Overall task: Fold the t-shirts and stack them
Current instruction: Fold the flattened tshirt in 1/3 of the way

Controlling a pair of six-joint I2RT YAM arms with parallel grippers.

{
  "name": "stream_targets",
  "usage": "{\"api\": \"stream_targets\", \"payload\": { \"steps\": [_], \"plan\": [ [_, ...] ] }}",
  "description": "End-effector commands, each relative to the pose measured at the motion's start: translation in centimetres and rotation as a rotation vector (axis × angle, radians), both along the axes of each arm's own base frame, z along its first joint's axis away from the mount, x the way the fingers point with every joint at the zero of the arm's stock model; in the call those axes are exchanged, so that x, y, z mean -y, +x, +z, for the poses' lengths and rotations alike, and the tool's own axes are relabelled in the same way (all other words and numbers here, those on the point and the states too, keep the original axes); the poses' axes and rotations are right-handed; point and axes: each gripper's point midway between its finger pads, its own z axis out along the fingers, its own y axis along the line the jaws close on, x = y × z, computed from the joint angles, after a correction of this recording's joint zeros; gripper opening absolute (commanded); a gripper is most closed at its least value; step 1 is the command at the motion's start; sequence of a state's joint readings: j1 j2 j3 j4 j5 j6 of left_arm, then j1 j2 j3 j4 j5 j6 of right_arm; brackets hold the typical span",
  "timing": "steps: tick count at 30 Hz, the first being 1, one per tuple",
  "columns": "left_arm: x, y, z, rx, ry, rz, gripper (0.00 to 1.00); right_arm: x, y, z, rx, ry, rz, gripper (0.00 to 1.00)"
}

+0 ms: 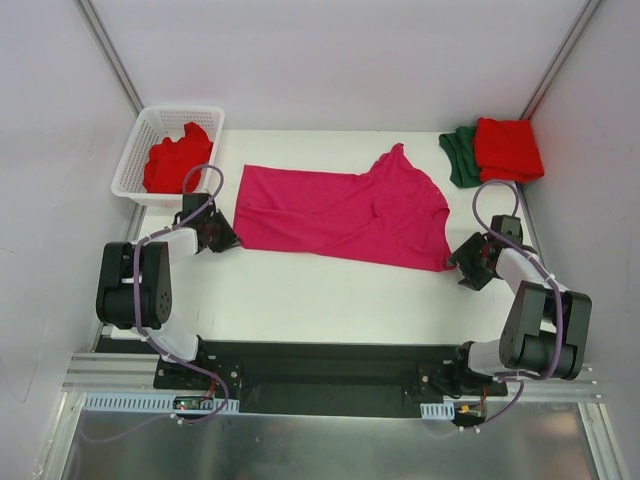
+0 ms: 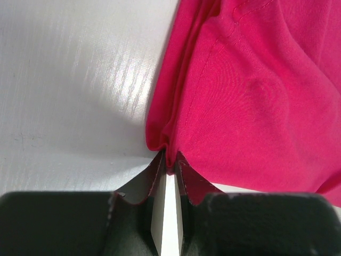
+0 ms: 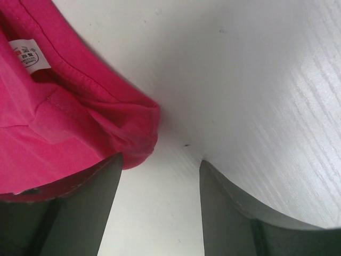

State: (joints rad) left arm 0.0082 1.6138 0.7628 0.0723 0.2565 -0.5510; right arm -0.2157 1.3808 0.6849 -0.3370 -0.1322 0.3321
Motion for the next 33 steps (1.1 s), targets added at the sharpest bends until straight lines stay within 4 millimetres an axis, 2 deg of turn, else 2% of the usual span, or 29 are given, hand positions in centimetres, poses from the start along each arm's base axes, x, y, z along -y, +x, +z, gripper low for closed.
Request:
{"api": "stream_targets", "payload": {
  "steps": [1,6,11,15,33],
  "plan": [
    [-0.3,0.4,0.5,0.017,0.008,0.002,0.09,0.2,1.9,1.2,0.055,-0.010,-0.007,0.63],
    [-0.2,0.3,0.8,0.025,0.003,-0.004,0.11,0.3,1.7,1.9,0.064,-0.025,-0.010,0.62],
    [-0.5,-0.6,2.2,0.065,0.021,0.008,0.12,1.4,2.0,5.4,0.146,-0.101,-0.028,0.63],
    [-0.8,-0.9,2.0,0.059,0.039,0.013,0.10,1.5,2.7,6.9,0.171,-0.104,-0.021,0.63],
    [-0.8,-0.5,1.9,0.052,0.039,0.009,0.10,0.1,2.3,3.5,0.093,-0.043,0.003,0.63]
  ]
}}
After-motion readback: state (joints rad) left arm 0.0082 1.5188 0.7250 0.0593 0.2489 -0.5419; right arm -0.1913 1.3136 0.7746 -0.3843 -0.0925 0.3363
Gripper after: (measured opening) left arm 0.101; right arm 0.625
